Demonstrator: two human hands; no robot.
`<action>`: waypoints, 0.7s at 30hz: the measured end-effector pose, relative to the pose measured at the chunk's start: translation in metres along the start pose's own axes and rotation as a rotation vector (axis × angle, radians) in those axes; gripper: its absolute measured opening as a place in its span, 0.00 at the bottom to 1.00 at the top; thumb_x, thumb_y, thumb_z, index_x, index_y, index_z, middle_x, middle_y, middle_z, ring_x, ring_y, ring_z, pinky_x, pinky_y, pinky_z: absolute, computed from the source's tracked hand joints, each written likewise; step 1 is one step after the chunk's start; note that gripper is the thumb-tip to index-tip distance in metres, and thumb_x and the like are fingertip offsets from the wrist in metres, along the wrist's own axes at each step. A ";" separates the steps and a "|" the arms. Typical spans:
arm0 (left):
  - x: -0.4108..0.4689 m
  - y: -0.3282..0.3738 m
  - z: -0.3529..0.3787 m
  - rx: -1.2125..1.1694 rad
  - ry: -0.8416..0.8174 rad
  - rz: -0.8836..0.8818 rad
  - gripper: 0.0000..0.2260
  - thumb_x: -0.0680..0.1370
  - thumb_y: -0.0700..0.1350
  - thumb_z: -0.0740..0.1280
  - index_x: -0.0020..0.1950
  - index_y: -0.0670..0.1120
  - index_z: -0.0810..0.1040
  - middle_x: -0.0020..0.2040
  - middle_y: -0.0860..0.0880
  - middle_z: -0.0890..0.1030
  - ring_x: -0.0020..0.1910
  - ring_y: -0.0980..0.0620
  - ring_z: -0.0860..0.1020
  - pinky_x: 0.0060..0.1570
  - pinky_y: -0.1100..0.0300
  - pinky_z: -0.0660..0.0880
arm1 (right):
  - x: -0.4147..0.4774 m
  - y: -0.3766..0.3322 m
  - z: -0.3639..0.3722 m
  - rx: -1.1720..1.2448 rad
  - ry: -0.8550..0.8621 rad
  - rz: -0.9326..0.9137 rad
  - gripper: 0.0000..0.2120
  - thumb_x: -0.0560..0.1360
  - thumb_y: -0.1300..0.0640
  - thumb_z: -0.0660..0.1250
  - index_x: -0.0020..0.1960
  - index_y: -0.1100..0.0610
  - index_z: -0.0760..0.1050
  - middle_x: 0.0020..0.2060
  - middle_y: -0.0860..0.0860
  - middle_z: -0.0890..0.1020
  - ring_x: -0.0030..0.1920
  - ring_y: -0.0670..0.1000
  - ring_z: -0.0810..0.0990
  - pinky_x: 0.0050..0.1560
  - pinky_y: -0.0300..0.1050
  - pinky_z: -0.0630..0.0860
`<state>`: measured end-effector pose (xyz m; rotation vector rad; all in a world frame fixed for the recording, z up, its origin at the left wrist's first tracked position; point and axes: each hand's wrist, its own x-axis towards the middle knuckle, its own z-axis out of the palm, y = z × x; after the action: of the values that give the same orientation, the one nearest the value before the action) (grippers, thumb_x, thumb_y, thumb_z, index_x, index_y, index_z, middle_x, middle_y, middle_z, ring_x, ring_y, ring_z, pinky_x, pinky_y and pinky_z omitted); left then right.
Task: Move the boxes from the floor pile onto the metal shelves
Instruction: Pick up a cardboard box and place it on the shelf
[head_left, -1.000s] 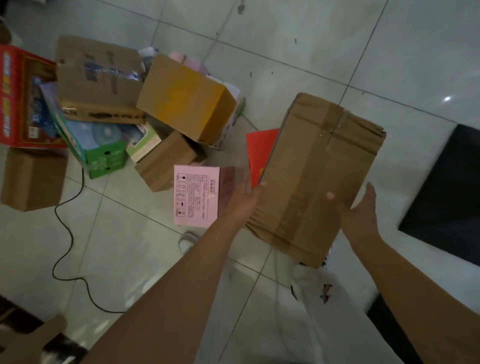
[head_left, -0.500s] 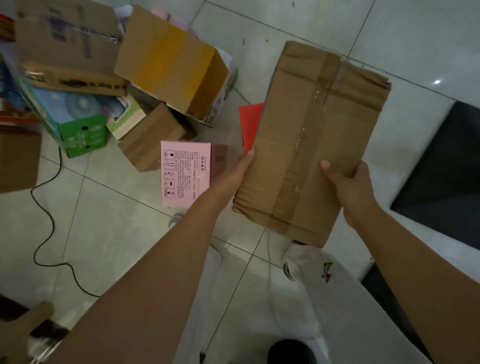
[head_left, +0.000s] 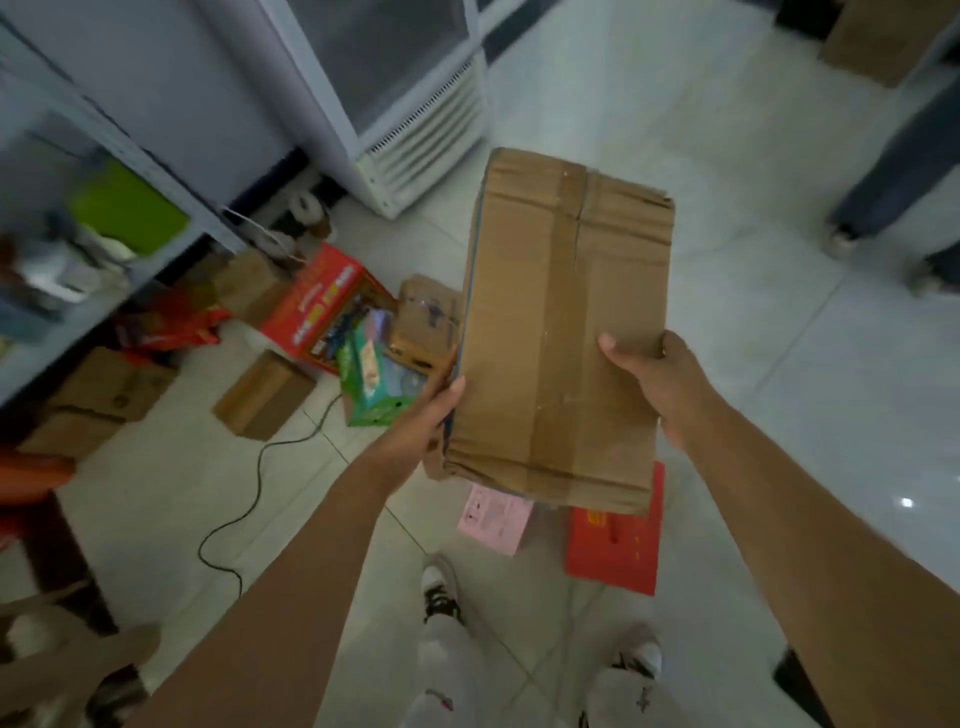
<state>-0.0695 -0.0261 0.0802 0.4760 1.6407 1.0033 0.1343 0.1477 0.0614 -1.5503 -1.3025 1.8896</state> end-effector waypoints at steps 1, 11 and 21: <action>-0.011 0.019 -0.012 -0.014 0.035 0.023 0.22 0.79 0.62 0.61 0.71 0.71 0.58 0.74 0.58 0.66 0.73 0.52 0.66 0.71 0.47 0.67 | -0.006 -0.029 0.011 -0.011 -0.034 -0.025 0.35 0.67 0.43 0.78 0.68 0.54 0.69 0.58 0.46 0.79 0.54 0.47 0.80 0.49 0.43 0.75; -0.236 0.200 -0.150 -0.204 0.337 0.402 0.28 0.80 0.65 0.55 0.79 0.61 0.56 0.76 0.43 0.65 0.71 0.40 0.68 0.67 0.46 0.72 | -0.175 -0.297 0.174 -0.135 -0.397 -0.318 0.26 0.71 0.45 0.75 0.65 0.51 0.72 0.51 0.45 0.80 0.47 0.46 0.79 0.45 0.43 0.74; -0.356 0.246 -0.328 -0.416 0.453 0.389 0.32 0.69 0.66 0.71 0.68 0.51 0.75 0.60 0.47 0.83 0.58 0.42 0.82 0.60 0.43 0.77 | -0.278 -0.397 0.361 -0.292 -0.654 -0.445 0.13 0.75 0.49 0.72 0.57 0.53 0.78 0.49 0.51 0.85 0.49 0.52 0.83 0.42 0.46 0.78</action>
<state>-0.3065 -0.2726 0.5013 0.2997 1.6941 1.8028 -0.2061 -0.0127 0.5347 -0.6415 -2.0657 2.0261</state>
